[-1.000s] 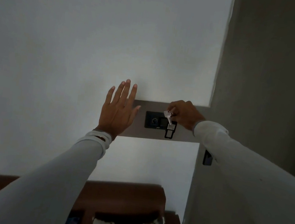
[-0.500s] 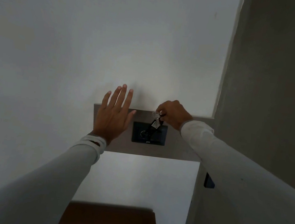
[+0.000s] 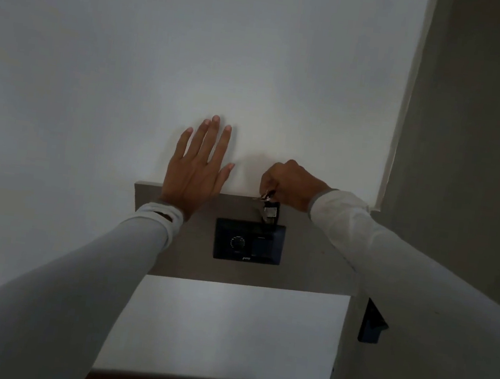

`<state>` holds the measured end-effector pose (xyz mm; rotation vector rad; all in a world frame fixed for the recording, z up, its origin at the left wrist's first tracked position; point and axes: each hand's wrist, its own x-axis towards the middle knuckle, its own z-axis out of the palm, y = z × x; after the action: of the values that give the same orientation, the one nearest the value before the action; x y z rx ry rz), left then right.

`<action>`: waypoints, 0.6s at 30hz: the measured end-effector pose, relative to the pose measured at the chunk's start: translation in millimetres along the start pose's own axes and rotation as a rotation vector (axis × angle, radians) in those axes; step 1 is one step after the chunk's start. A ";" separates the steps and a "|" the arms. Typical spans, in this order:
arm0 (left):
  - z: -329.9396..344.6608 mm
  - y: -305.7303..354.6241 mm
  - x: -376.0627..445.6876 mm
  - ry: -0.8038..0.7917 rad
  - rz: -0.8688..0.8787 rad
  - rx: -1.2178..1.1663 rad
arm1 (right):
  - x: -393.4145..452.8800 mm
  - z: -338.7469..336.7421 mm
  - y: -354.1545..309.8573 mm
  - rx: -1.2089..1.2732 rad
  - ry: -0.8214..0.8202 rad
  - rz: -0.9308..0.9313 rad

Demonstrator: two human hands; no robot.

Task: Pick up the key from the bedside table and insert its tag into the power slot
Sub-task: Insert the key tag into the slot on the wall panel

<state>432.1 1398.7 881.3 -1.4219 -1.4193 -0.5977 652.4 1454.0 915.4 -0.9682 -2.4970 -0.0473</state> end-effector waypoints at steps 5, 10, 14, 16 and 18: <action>25.4 1.1 1.9 0.028 0.016 -0.004 | 9.9 -0.7 -6.7 0.039 -0.028 -0.023; 43.2 2.6 3.2 0.040 0.020 -0.030 | 9.9 3.0 -4.6 0.176 0.004 -0.036; 54.5 6.5 2.9 0.043 0.005 -0.050 | 6.3 5.7 3.5 0.258 -0.014 -0.012; 59.1 6.6 2.9 0.055 0.001 -0.056 | 4.8 9.7 5.8 0.283 -0.025 0.013; 63.2 5.6 1.8 0.072 -0.001 -0.059 | 5.2 14.0 6.7 0.287 -0.016 0.028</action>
<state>419.0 1456.0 857.2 -1.4324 -1.3553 -0.6895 647.7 1465.0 904.3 -0.8838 -2.4179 0.3200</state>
